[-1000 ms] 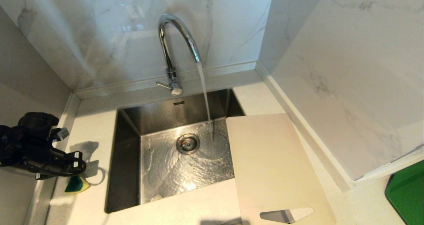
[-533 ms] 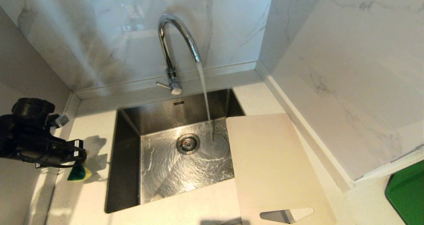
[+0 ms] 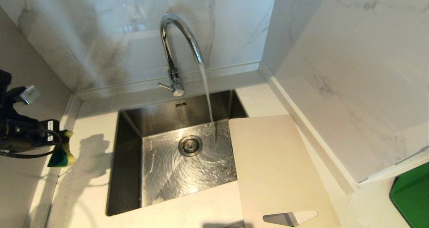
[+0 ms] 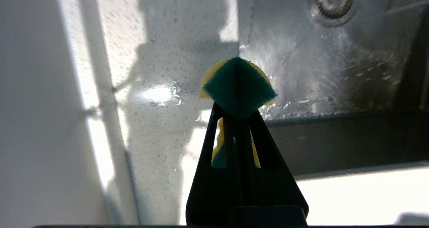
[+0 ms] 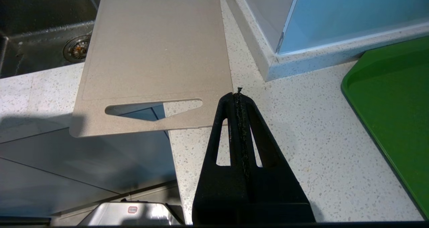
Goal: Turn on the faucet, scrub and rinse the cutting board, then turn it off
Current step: Pick up the cutting board
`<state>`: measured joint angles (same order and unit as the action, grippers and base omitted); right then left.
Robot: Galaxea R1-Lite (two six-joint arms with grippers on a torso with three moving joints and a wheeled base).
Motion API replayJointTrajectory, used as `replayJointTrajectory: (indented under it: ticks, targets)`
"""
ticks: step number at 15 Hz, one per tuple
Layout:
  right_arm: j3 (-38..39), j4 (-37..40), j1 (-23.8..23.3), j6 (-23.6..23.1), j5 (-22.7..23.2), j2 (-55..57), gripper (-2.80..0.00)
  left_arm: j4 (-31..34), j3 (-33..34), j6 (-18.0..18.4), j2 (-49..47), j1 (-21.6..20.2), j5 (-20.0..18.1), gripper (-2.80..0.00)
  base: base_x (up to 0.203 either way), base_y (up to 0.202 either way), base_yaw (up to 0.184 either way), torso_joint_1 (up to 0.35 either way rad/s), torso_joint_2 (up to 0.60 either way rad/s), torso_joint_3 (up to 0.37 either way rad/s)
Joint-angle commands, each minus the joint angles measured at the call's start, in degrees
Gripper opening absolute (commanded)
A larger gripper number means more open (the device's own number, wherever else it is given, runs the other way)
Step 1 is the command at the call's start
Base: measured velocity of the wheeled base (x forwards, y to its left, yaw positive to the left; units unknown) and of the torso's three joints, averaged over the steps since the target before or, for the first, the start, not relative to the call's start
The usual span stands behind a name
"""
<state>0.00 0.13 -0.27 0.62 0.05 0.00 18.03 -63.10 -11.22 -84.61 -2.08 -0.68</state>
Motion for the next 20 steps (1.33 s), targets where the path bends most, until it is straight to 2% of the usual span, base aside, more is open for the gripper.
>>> replayJointTrajectory:
  ticks: [1,5,10,13,20]
  targets:
    - [0.0,0.0,0.0,0.0,0.0,0.0,-2.8,1.0,-0.8,1.3,7.1,0.0,0.1,-2.8,0.0,0.0,0.0,0.0,0.0,0.0]
    - [0.0,0.0,0.0,0.0,0.0,0.0,-2.8,1.5,-0.5,5.1,14.7,-1.3,0.3,-2.8,0.0,0.0,0.0,0.0,0.0,0.0]
    - [0.0,0.0,0.0,0.0,0.0,0.0,-2.8,3.6,3.1,6.1,23.0,-2.7,0.1,-2.8,0.0,0.0,0.0,0.0,0.0,0.0]
    - [0.0,0.0,0.0,0.0,0.0,0.0,-2.8,3.4,8.4,6.2,28.4,-3.7,-0.3,-2.8,0.0,0.0,0.0,0.0,0.0,0.0]
    - [0.0,0.0,0.0,0.0,0.0,0.0,-2.8,0.3,25.4,6.7,40.5,-4.7,-0.7,-2.8,0.0,0.0,0.0,0.0,0.0,0.0]
